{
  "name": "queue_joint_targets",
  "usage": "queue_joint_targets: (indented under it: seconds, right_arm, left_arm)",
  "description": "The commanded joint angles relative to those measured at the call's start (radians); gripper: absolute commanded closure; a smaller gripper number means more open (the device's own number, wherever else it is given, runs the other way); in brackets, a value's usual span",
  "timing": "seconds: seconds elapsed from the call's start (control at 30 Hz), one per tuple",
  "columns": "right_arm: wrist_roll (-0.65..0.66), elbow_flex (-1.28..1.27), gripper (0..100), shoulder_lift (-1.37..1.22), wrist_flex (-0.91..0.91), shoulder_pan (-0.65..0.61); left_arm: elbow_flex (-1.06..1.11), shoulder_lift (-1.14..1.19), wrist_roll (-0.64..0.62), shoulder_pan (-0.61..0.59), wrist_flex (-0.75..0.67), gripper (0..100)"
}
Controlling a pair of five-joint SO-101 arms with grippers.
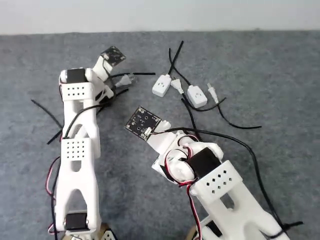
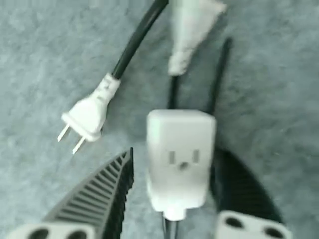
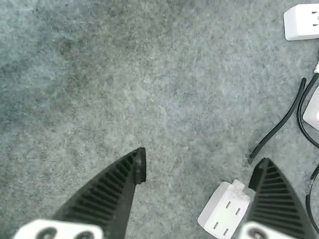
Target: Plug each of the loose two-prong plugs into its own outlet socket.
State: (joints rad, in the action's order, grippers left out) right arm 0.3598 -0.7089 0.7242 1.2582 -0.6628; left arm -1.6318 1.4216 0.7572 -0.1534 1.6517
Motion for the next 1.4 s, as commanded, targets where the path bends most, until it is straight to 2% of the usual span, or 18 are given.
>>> queue_joint_targets:
  seconds: [0.0, 0.23, 0.53, 0.83, 1.1, 1.37]
  right_arm:
    - [0.000, 0.011, 66.0, 0.027, -0.012, -0.008]
    - [0.002, 0.009, 66.0, 0.027, -0.012, -0.008]
    - [0.002, 0.009, 66.0, 0.027, -0.013, -0.008]
    - [0.005, -0.003, 66.0, 0.027, -0.019, -0.010]
    - [0.025, -0.029, 66.0, 0.027, -0.056, -0.010]
    - [0.031, -0.040, 66.0, 0.027, -0.064, -0.008]
  left_arm:
    - [-0.042, -0.072, -0.025, -0.017, 0.026, 58]
    - [-0.048, -0.075, -0.021, -0.026, 0.031, 55]
    - [-0.047, -0.195, 0.003, -0.049, 0.021, 55]
    - [-0.045, -0.196, 0.006, -0.109, -0.034, 55]
    - [-0.045, -0.195, 0.006, -0.120, -0.035, 51]
    - [-0.045, -0.178, 0.006, -0.127, -0.081, 50]
